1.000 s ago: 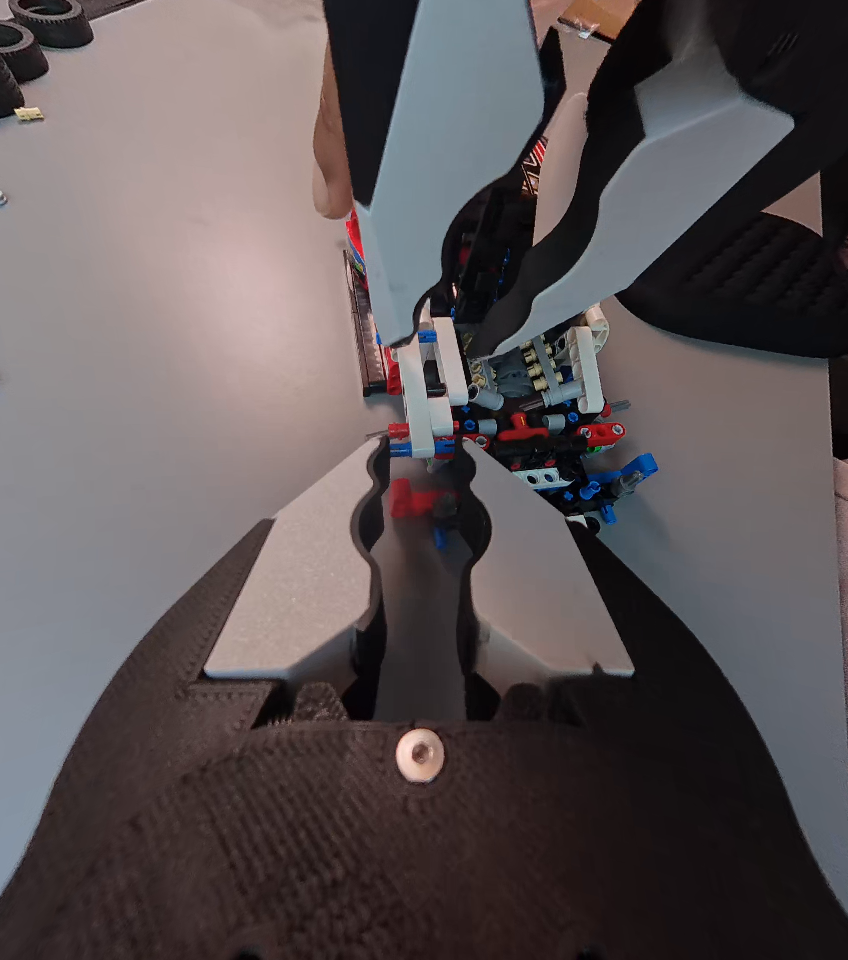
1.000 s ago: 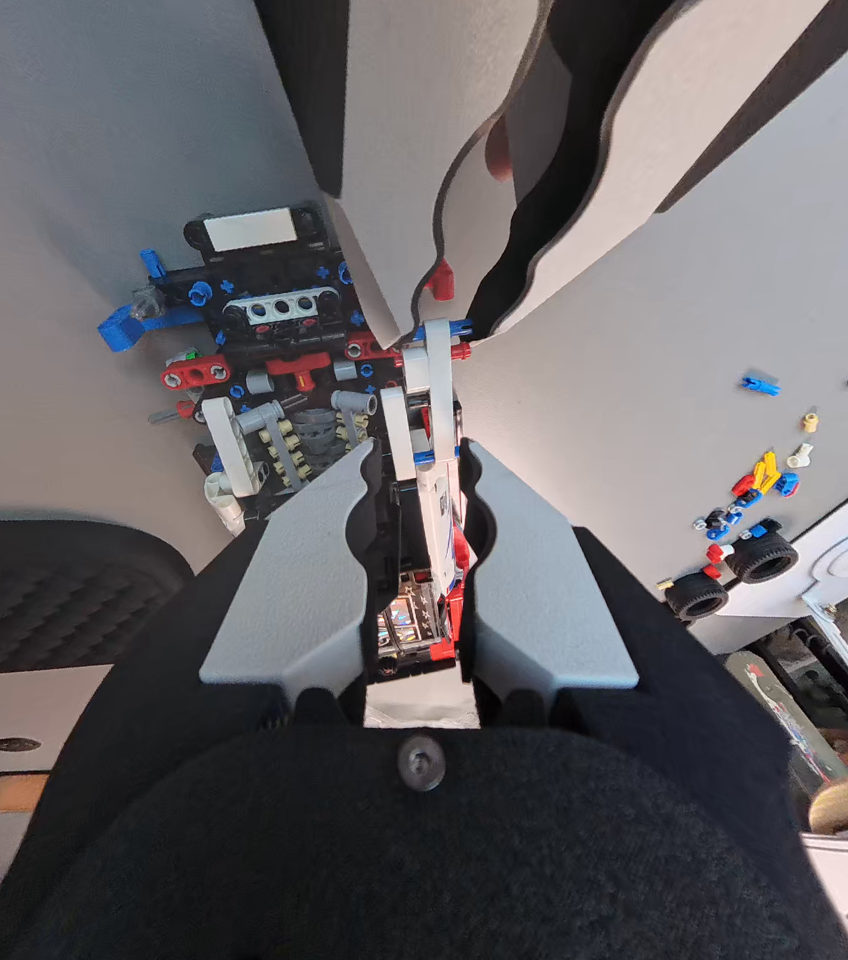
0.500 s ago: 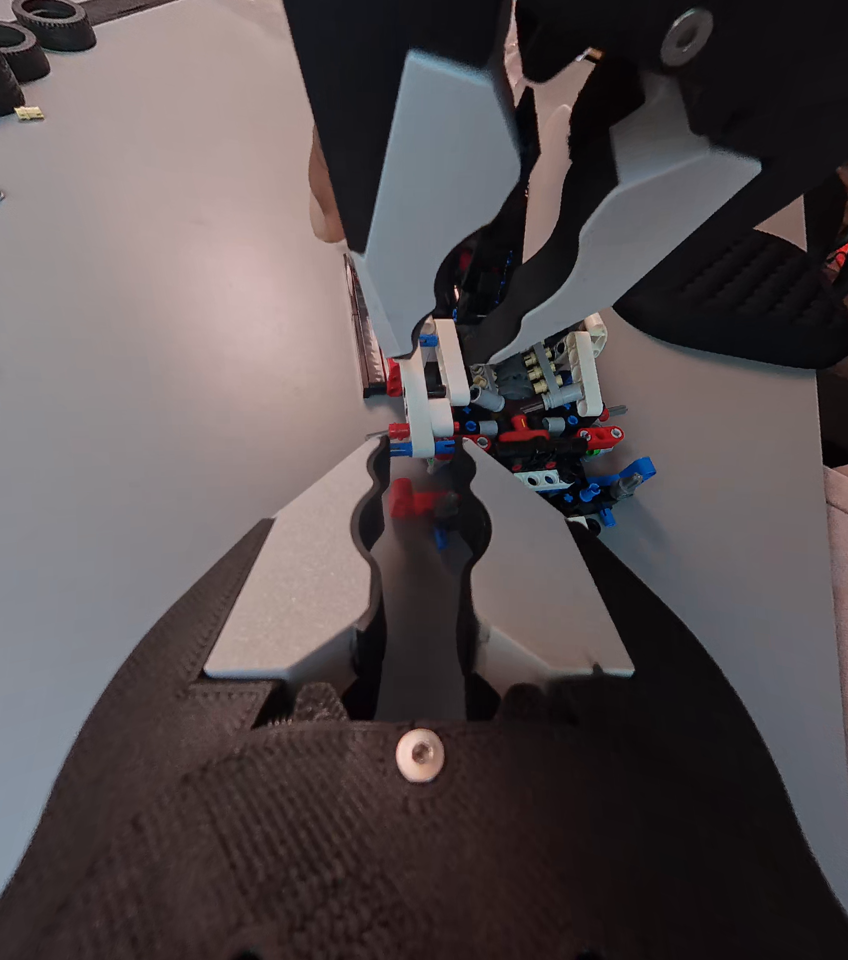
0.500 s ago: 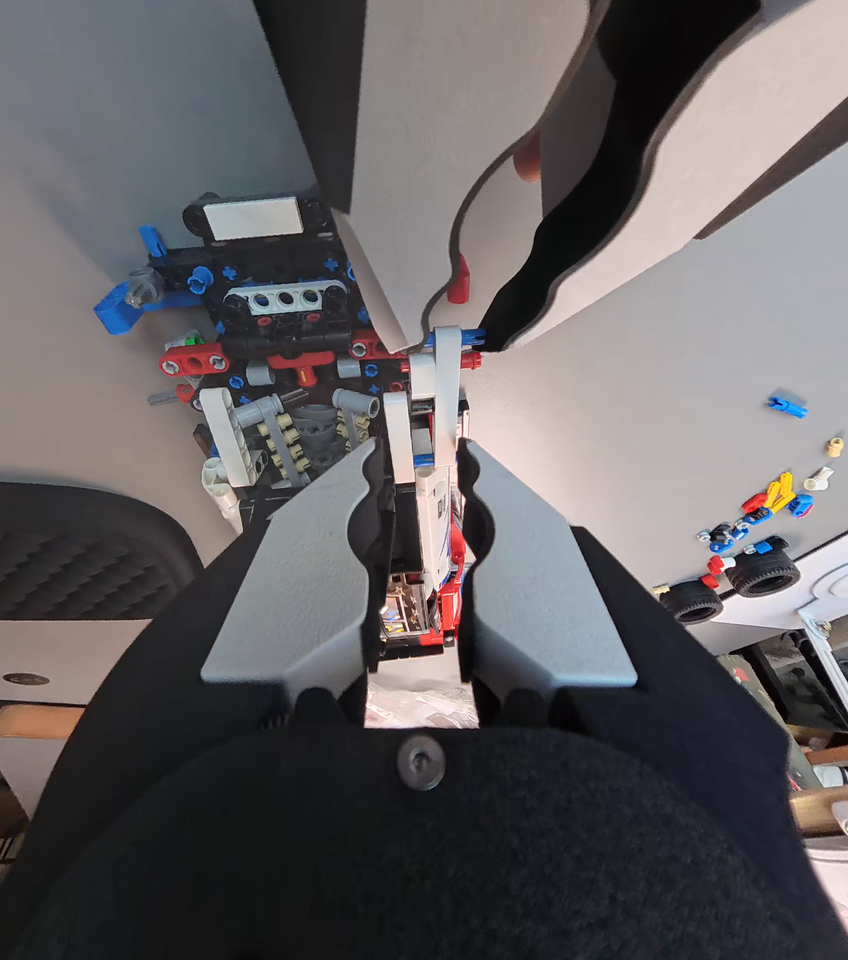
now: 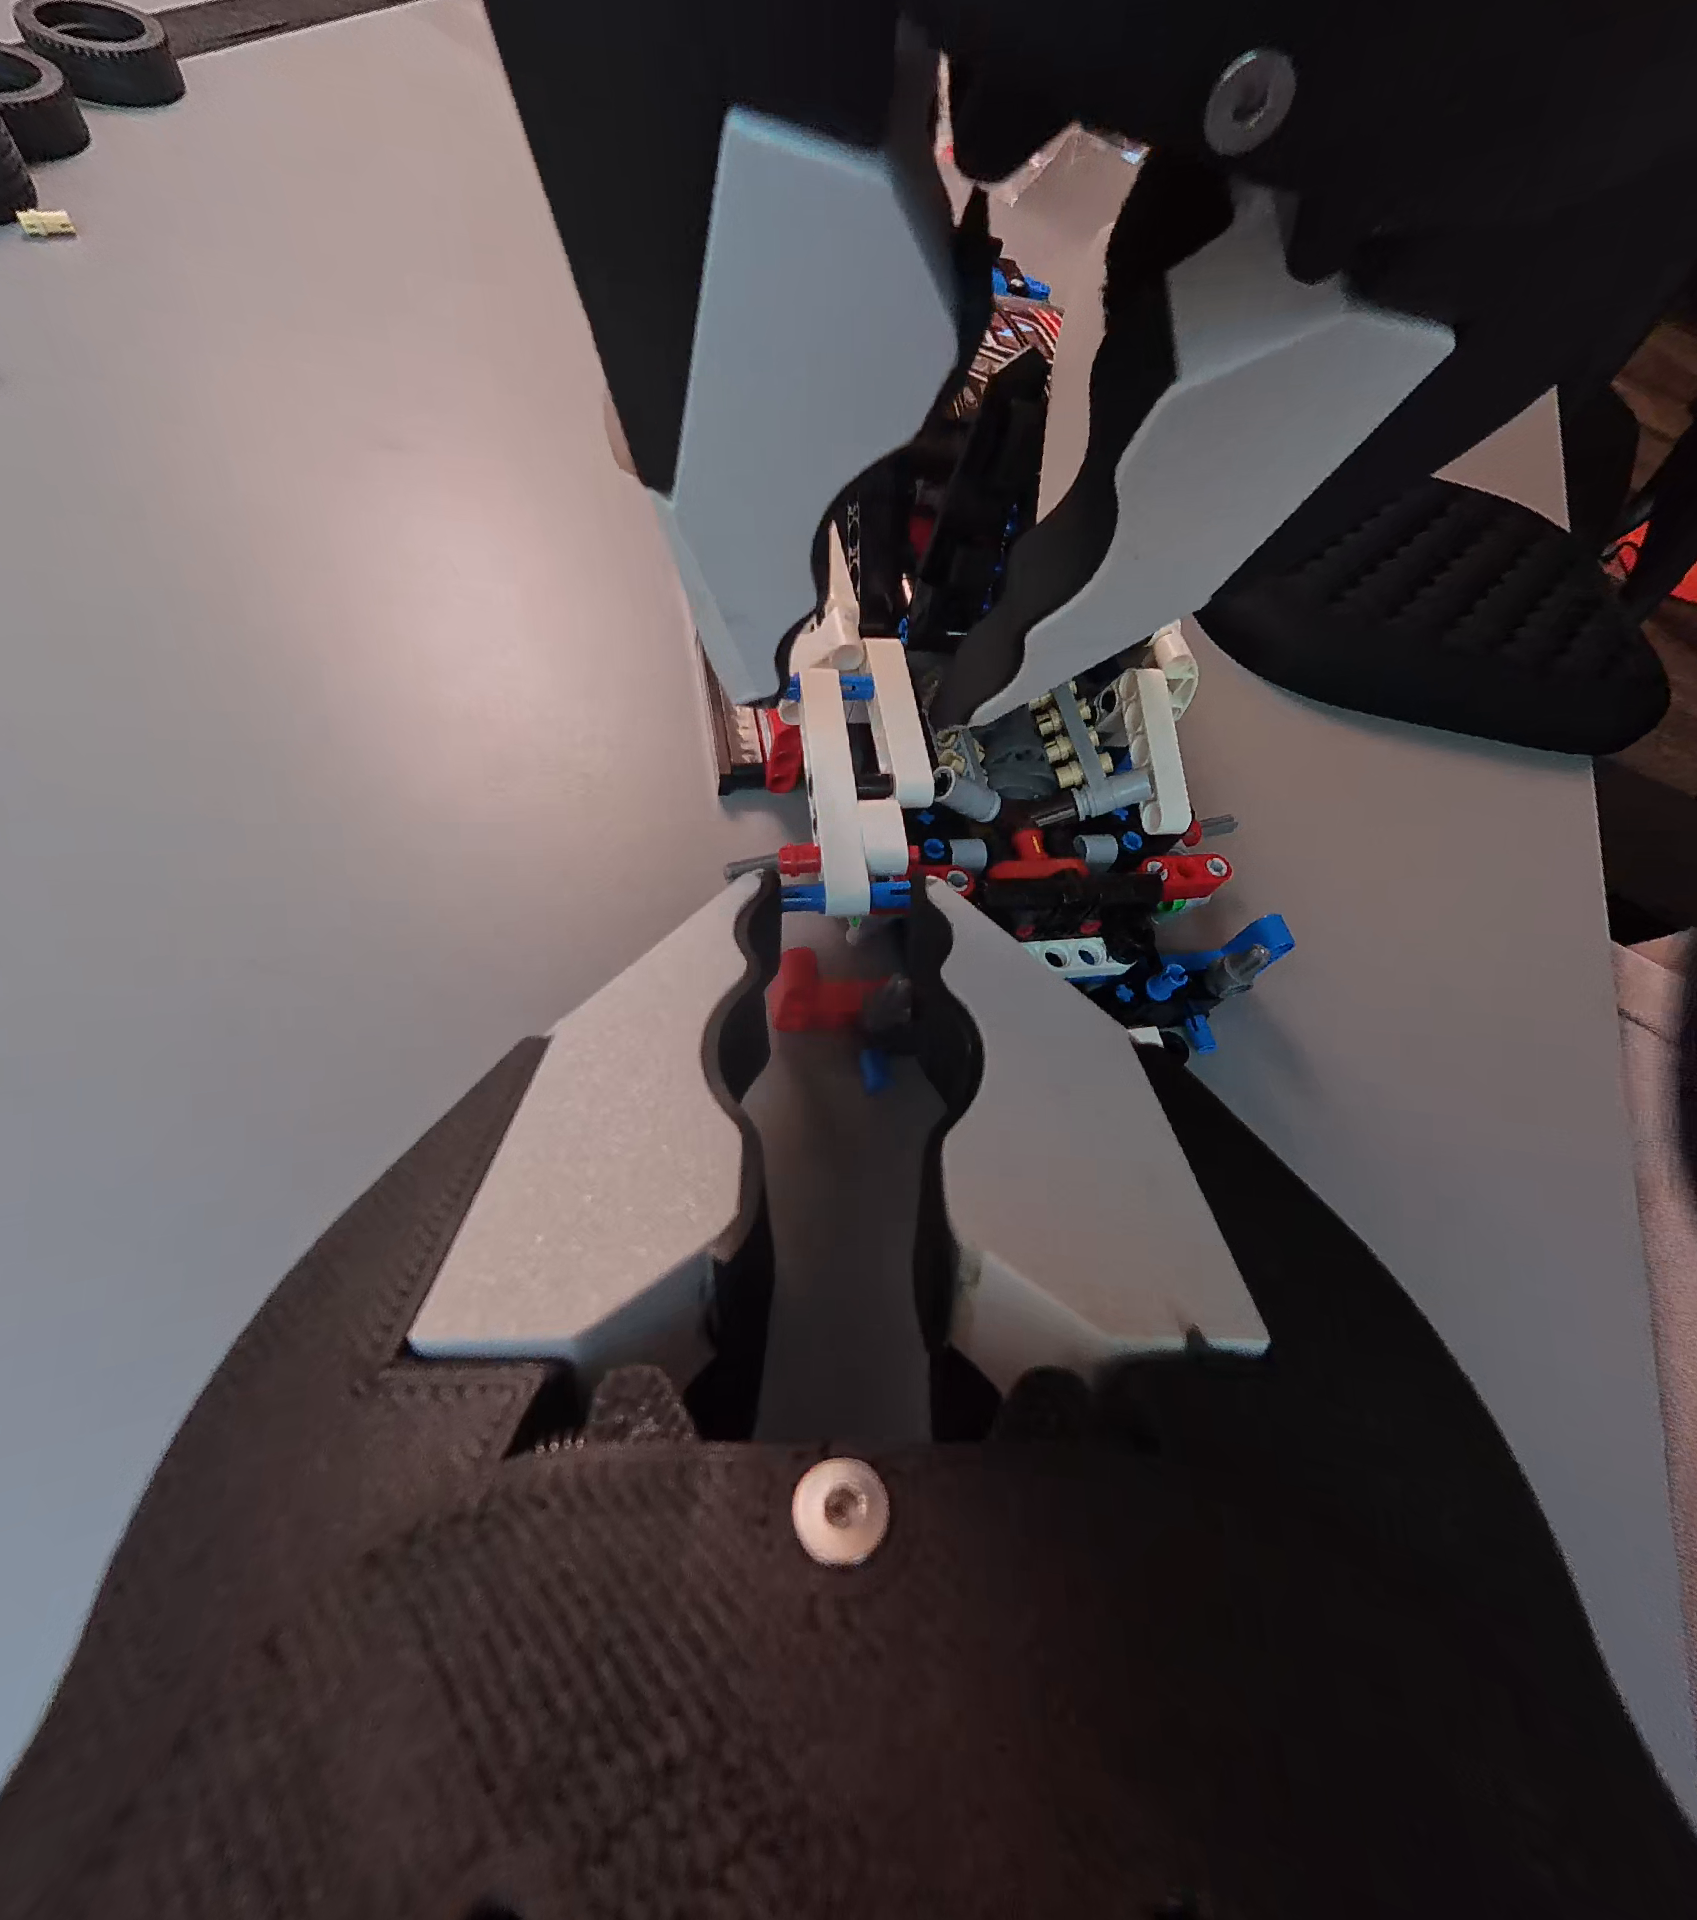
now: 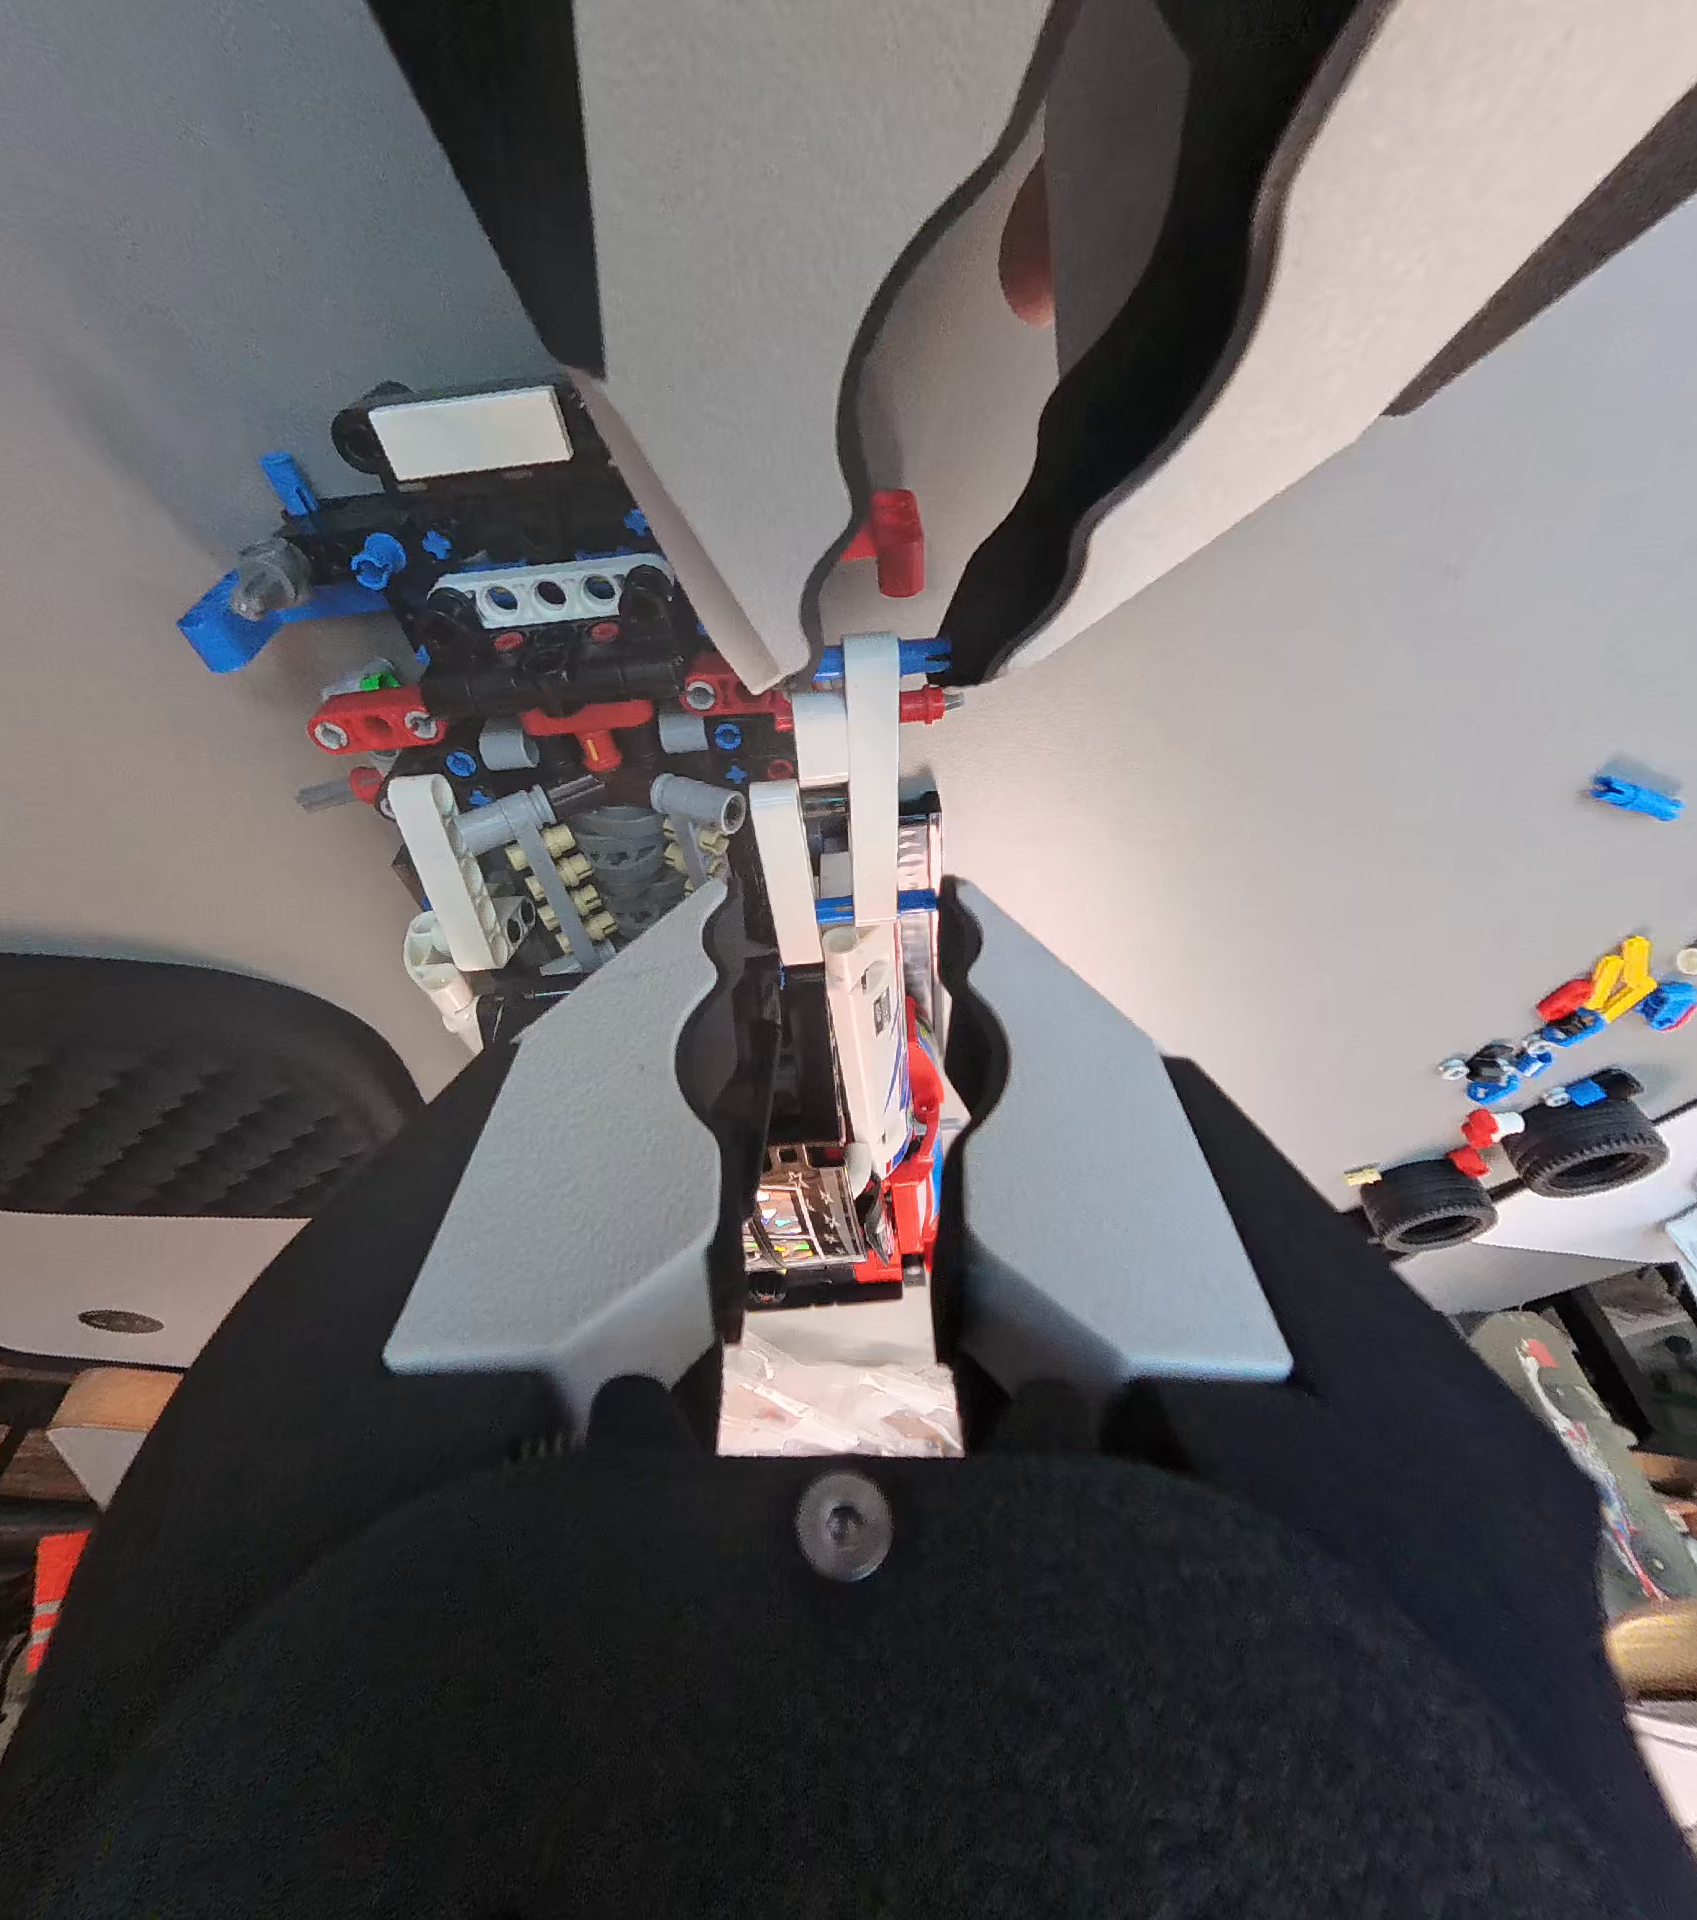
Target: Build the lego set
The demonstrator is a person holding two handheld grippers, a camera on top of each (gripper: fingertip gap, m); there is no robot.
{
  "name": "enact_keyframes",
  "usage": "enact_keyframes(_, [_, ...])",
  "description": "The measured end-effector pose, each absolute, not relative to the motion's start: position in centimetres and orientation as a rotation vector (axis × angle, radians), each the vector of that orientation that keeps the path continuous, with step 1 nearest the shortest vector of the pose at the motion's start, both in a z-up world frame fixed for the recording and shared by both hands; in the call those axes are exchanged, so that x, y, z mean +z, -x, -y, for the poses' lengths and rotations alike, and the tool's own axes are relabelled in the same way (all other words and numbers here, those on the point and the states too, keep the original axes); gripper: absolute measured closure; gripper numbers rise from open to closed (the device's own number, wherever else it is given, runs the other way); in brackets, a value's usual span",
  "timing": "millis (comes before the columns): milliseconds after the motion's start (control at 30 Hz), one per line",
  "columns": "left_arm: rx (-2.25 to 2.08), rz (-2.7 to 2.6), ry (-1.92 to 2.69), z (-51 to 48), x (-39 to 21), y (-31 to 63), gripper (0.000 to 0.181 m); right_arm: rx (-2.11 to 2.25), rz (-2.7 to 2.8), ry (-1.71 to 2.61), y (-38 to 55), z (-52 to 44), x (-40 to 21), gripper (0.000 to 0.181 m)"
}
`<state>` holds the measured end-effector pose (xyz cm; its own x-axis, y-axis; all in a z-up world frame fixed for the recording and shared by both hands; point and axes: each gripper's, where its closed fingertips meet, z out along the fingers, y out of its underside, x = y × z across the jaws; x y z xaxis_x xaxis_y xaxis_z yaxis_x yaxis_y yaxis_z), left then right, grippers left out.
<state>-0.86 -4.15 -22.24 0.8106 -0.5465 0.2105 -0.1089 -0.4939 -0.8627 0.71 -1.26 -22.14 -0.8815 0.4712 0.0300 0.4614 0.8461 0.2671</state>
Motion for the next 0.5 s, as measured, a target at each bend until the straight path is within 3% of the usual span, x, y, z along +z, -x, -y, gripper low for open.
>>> enact_keyframes(333, [-0.569, -0.515, 2.019, 4.27, -22.02, 0.57, 0.155, 0.475, -2.939, -0.786, -1.07, 0.77, -22.26, 0.143])
enact_keyframes(500, [-0.568, -0.519, 2.005, 4.21, -21.86, 0.50, 0.155, 0.482, -2.918, -0.768, -1.39, 0.82, -22.33, 0.150])
